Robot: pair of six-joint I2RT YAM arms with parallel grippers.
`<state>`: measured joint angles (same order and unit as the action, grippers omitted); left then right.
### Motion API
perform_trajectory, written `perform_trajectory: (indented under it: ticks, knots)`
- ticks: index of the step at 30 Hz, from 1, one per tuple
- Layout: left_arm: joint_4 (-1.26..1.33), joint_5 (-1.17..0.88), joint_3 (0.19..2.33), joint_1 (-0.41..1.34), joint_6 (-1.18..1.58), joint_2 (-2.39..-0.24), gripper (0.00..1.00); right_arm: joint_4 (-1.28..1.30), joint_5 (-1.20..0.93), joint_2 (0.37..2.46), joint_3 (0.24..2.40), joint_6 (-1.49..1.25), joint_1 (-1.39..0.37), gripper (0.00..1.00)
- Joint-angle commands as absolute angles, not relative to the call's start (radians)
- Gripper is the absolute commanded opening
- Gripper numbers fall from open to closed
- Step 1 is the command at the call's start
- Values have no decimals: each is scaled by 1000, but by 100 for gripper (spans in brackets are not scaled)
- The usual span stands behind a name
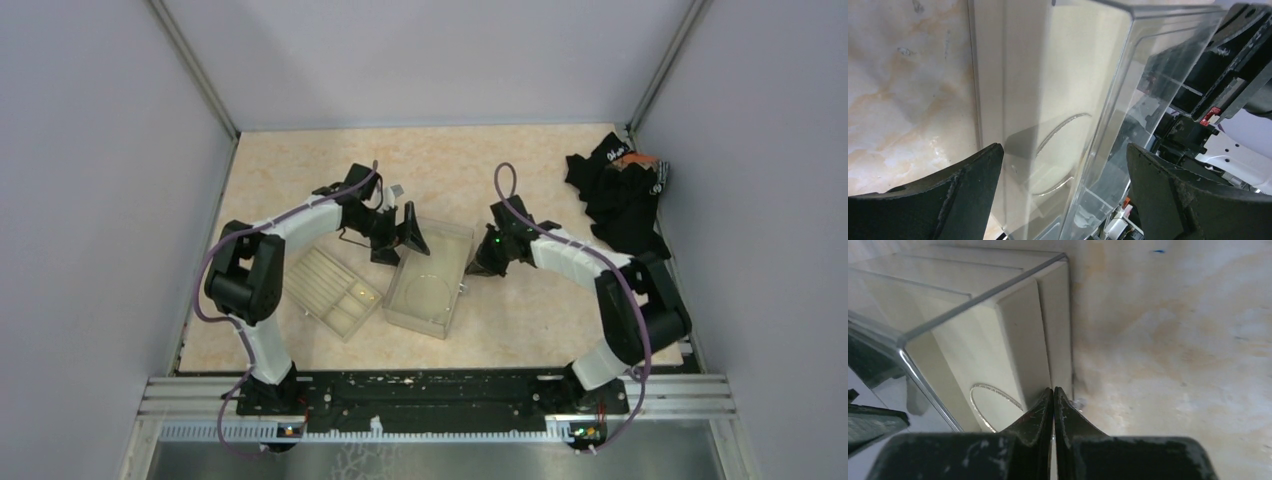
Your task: Organize the mixed jewelry
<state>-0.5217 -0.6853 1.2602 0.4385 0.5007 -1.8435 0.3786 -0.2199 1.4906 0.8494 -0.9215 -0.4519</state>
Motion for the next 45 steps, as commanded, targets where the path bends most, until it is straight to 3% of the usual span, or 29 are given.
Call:
perform_trajectory:
  ticks: [1, 8, 15, 20, 23, 26, 33, 38, 45]
  knots:
    - [-491, -723, 1232, 452, 507, -1829, 99, 258, -329, 1589, 975, -932, -489, 0]
    - [-347, -731, 1303, 454, 616, -1902, 99, 327, -251, 1606, 1033, -877, -402, 0]
    - [-206, -803, 1569, 456, 727, -2121, 99, 530, -134, 1704, 1263, -731, -314, 4]
    - [-480, -675, 1892, 449, 587, -2226, 99, 622, -69, 1634, 1272, -686, -253, 14]
    - [-627, -508, 1968, 436, 477, -2189, 99, 655, -9, 1517, 1223, -652, -241, 24]
    - [-673, -362, 1893, 403, 422, -2047, 99, 688, 54, 1405, 1173, -636, -241, 35]
    - [-736, -167, 1463, 240, 413, -1723, 99, 714, 74, 1245, 1084, -647, -241, 46]
    - [-891, -47, 1273, 194, 459, -1592, 99, 693, 36, 1227, 1056, -647, -241, 47]
    - [-909, 121, 1043, 193, 633, -1359, 99, 653, -19, 1258, 1038, -639, -241, 47]
